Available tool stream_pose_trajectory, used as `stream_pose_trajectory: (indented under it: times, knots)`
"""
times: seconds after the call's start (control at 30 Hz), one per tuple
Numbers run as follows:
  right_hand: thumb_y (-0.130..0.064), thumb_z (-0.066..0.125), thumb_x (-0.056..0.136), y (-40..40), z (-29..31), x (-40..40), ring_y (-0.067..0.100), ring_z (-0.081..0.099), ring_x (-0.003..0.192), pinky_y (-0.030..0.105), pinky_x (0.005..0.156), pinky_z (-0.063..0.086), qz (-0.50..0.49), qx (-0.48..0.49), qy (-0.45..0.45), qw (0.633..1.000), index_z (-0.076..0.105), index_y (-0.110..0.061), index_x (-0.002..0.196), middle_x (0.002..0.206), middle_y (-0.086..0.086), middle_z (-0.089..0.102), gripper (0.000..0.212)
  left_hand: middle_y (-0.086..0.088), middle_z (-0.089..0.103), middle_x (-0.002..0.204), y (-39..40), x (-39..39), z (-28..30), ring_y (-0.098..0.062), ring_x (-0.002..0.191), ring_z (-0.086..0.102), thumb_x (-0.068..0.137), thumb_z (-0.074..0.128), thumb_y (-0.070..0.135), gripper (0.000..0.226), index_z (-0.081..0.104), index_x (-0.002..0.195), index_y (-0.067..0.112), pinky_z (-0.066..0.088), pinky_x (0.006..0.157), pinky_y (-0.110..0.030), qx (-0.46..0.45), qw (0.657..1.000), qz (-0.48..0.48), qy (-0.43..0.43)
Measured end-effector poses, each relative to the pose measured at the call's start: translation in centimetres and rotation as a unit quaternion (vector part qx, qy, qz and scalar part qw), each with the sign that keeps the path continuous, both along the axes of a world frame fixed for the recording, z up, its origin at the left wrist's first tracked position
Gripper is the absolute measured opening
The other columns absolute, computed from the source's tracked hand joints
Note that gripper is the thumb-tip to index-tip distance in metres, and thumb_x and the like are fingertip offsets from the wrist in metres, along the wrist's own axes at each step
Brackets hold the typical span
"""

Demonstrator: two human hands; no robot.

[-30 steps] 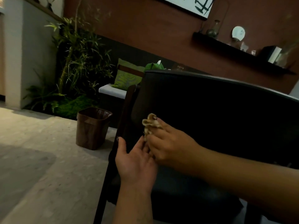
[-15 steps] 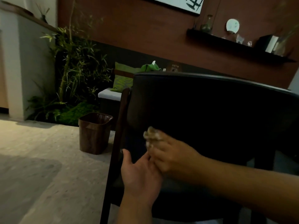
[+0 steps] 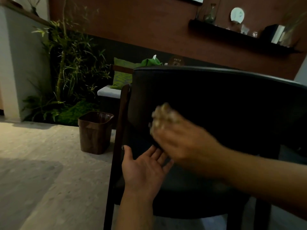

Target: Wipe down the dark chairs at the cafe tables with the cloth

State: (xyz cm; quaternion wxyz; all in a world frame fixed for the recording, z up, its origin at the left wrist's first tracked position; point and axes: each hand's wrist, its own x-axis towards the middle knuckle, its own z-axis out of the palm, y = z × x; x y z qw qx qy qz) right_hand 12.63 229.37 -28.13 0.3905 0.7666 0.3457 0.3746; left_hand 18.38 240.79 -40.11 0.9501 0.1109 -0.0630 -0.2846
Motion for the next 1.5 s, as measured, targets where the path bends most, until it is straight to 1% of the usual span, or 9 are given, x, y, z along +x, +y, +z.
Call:
stream_pose_trajectory:
  times: [0.17,0.4,0.5,0.6,0.73,0.97,1.1,1.23,1.5]
  knots:
    - [-0.005,0.048,0.097,-1.0,4.9,-0.5,0.039,0.055,0.120,0.052,0.105,0.039,0.088,0.139,-0.155,0.974,0.066,0.001,0.117,0.120,0.018,0.064,0.027,-0.016,0.062,0.131,-1.3,0.2,0.3,-0.033,0.129,0.051,0.082,0.042,0.072,0.081,0.062,0.126,0.006,0.024,0.115,-0.050,0.038,0.999,0.013,-0.010]
    - [-0.023,0.067,0.085,-2.6,-2.7,-0.7,0.024,0.061,0.116,0.044,0.103,0.044,0.007,-0.102,0.039,0.994,0.074,-0.017,0.106,0.112,0.001,0.071,0.023,-0.014,0.067,0.113,-1.7,-0.4,0.9,-0.025,0.100,0.065,0.087,0.046,0.060,0.068,0.066,0.116,0.002,0.052,0.090,-0.035,-0.009,0.999,0.011,-0.030]
    - [-0.017,0.056,0.090,-2.0,-0.9,-1.3,0.032,0.056,0.120,0.049,0.106,0.040,0.058,-0.013,0.030,0.998,0.070,-0.008,0.112,0.118,0.011,0.067,0.028,-0.011,0.074,0.100,-2.4,-0.3,1.0,-0.022,0.087,0.073,0.092,0.046,0.053,0.054,0.066,0.110,0.007,0.059,0.070,-0.032,-0.001,0.999,0.017,-0.041]
    - [-0.006,0.048,0.093,-1.5,3.3,-1.7,0.037,0.051,0.125,0.051,0.106,0.038,0.103,0.146,-0.068,0.982,0.063,-0.002,0.122,0.126,0.016,0.062,0.033,-0.010,0.071,0.116,-3.3,-0.1,1.0,-0.027,0.102,0.070,0.092,0.047,0.052,0.052,0.062,0.124,0.014,0.053,0.086,-0.042,0.053,0.997,0.039,-0.036]
    - [-0.010,0.045,0.095,-1.7,4.4,-0.8,0.039,0.043,0.131,0.053,0.109,0.034,0.061,0.134,-0.168,0.975,0.058,-0.001,0.128,0.132,0.016,0.057,0.037,-0.009,0.070,0.117,-4.1,-0.1,1.2,-0.026,0.103,0.070,0.092,0.046,0.054,0.055,0.059,0.130,0.016,0.051,0.085,-0.040,0.076,0.995,0.059,-0.039]
    - [-0.016,0.045,0.095,-3.9,-2.6,-1.5,0.028,0.056,0.121,0.044,0.108,0.039,-0.003,-0.097,-0.023,0.995,0.067,-0.008,0.119,0.124,0.009,0.064,0.033,-0.009,0.074,0.104,-3.6,-0.3,1.1,-0.019,0.092,0.072,0.098,0.035,0.051,0.059,0.078,0.100,0.011,0.058,0.081,-0.028,0.041,0.998,0.030,-0.036]
    - [-0.010,0.042,0.096,-2.9,-0.4,-2.7,0.036,0.051,0.125,0.050,0.109,0.034,0.043,0.038,-0.020,0.998,0.064,-0.001,0.120,0.124,0.016,0.063,0.034,-0.005,0.075,0.096,-3.7,-0.4,1.5,-0.016,0.086,0.073,0.100,0.039,0.046,0.050,0.074,0.098,0.011,0.060,0.073,-0.028,0.053,0.996,0.045,-0.048]
    - [-0.010,0.038,0.099,-3.1,5.1,-2.8,0.043,0.041,0.132,0.055,0.110,0.030,0.063,0.168,-0.159,0.971,0.053,-0.001,0.133,0.138,0.018,0.051,0.038,-0.008,0.070,0.117,-4.3,-1.1,2.2,-0.028,0.108,0.067,0.080,0.055,0.058,0.060,0.063,0.125,0.020,0.051,0.094,-0.045,0.074,0.994,0.061,-0.049]
    - [-0.008,0.045,0.098,-3.4,3.5,-2.2,0.038,0.049,0.127,0.055,0.106,0.037,0.084,0.109,-0.116,0.984,0.062,0.001,0.122,0.127,0.018,0.060,0.031,-0.005,0.070,0.118,-4.9,-1.6,2.3,-0.027,0.108,0.067,0.082,0.053,0.063,0.063,0.061,0.131,0.024,0.050,0.096,-0.045,0.058,0.995,0.068,-0.045]
